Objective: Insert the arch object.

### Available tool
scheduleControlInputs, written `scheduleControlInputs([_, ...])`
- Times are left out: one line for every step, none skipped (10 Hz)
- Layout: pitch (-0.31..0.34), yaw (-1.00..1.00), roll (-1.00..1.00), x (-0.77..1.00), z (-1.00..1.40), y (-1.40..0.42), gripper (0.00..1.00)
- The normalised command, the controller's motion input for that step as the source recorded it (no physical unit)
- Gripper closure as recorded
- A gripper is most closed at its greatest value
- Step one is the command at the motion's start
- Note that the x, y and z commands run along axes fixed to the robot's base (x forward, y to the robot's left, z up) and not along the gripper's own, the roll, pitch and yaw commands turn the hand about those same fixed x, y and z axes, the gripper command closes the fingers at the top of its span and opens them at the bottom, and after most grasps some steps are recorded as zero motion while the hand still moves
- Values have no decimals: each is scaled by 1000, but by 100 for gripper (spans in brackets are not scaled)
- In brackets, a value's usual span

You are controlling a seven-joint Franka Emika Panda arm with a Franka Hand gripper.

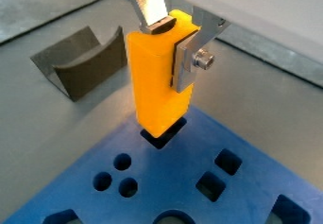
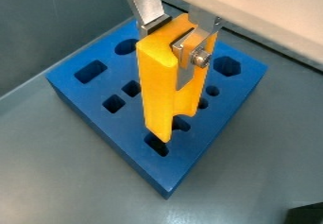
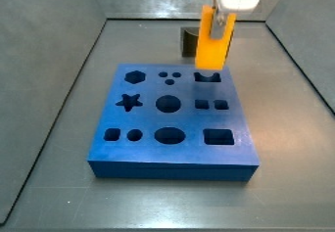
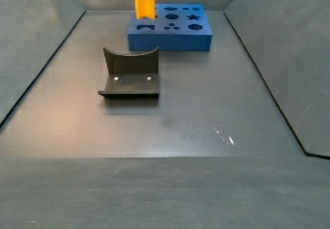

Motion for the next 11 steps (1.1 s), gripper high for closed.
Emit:
scheduleControlInputs([0,0,0,0,-23,0,100])
scheduleControlInputs([0,77,0,0,-189,0,100])
scheduleControlInputs([0,51,-14,-46,-231,0,100])
scheduleControlInputs([0,26,0,0,-266,0,100])
scheduleControlInputs([0,26,30,0,-211,-14,100])
scheduleControlInputs([0,0,0,23,-140,-34,100])
scheduleControlInputs([0,0,0,34,-146,-23,100])
scheduleControlInputs([6,0,0,83,-154,-17,100])
scheduleControlInputs([19,0,0,143,-186,0,100])
scheduleControlInputs([33,14,1,203,-206,0,100])
scheduleControlInputs([53,9,13,283,-209,0,100])
